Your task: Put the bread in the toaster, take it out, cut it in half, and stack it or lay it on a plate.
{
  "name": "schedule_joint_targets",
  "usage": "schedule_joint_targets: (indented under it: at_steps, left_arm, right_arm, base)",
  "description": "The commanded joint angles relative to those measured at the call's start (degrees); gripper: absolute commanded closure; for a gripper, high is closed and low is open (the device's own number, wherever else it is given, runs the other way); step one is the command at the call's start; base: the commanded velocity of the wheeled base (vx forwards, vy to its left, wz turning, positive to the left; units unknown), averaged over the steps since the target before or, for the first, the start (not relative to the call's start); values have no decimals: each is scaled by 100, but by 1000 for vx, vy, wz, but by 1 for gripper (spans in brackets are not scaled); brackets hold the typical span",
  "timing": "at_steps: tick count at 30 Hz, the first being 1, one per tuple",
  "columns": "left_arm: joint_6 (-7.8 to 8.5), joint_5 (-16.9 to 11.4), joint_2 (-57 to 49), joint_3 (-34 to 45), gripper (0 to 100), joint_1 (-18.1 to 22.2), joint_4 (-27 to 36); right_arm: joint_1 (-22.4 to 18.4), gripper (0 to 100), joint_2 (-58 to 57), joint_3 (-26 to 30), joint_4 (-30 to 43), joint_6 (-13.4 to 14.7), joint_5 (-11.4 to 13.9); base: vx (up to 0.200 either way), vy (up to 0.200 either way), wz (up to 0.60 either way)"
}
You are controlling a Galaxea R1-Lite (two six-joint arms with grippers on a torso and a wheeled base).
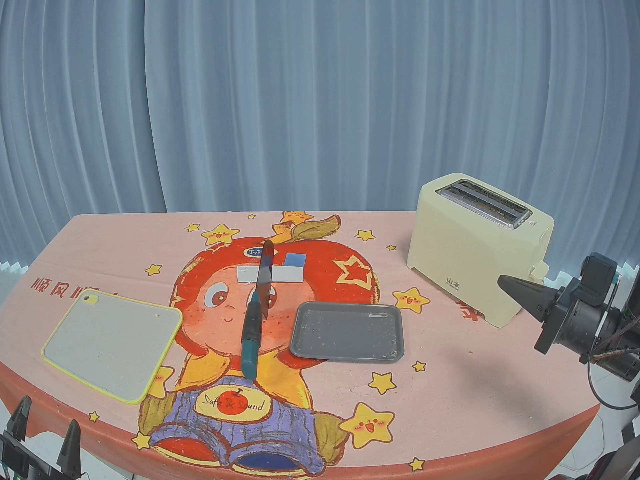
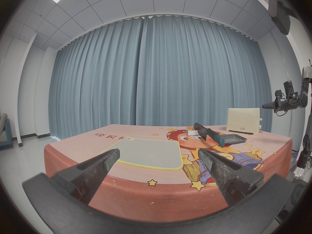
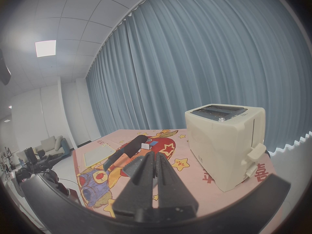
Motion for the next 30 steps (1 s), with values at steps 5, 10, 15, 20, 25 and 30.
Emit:
schedule_joint_targets:
  at_steps: [5, 10, 15, 20, 25, 30]
  left_arm:
    - [-4, 4, 9, 101, 0, 0, -2]
    - [-4, 4, 9, 101, 0, 0, -2]
    - [-4, 4, 9, 101, 0, 0, -2]
    - [-4, 4, 9, 101, 0, 0, -2]
    - [5, 4, 9, 101, 0, 0, 7]
    - [5, 4, 9, 101, 0, 0, -2]
  right_arm:
    - [-375, 100, 117, 74, 61, -4, -64]
    - [-498, 100, 117, 135, 88, -4, -73]
    - [-542, 100, 144, 214, 114, -30, -73]
    - [-551, 100, 135, 223, 422, -92, -91]
    - [-559, 100, 153, 241, 510, -153, -390]
    - [-559, 100, 188, 258, 518, -153, -521]
  base:
    - [0, 0, 0]
    - [0, 0, 0]
    - [0, 0, 0]
    - [0, 0, 0]
    - [0, 0, 0]
    - [0, 0, 0]
